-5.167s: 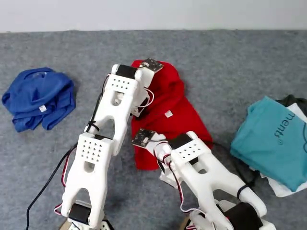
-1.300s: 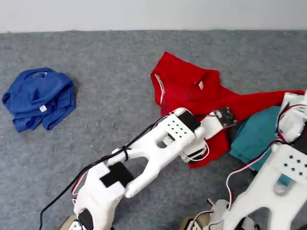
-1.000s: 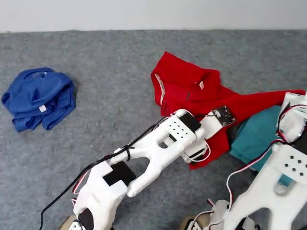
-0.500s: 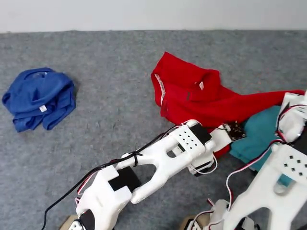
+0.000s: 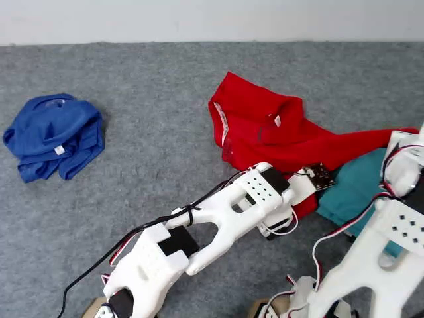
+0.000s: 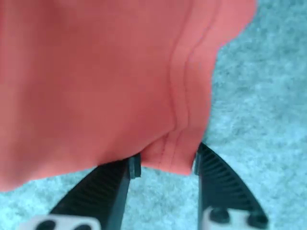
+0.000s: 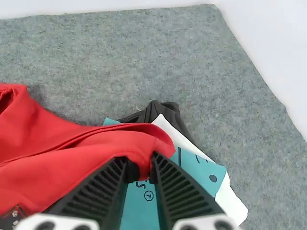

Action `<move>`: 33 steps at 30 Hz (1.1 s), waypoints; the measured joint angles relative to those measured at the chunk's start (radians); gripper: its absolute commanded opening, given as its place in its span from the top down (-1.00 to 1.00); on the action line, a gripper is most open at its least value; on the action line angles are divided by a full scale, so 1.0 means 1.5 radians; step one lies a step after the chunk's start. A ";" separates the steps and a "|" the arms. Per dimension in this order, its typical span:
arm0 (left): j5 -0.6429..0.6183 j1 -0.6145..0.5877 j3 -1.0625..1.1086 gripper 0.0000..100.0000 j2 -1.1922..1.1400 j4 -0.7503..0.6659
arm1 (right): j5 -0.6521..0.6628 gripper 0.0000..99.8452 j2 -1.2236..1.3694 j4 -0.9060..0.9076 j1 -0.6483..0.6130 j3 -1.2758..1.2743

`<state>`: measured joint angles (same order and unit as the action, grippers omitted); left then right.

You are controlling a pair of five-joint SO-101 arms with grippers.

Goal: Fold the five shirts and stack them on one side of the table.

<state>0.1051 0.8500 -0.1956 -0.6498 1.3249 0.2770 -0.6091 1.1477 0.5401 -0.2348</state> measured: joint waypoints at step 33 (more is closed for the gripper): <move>0.123 -0.187 -0.277 0.97 0.001 0.243 | 0.000 0.98 0.000 0.019 -0.012 -0.026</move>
<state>0.2892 0.5692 -0.6114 -0.6483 1.6901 0.2770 -0.6091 1.1769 0.5217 -0.2731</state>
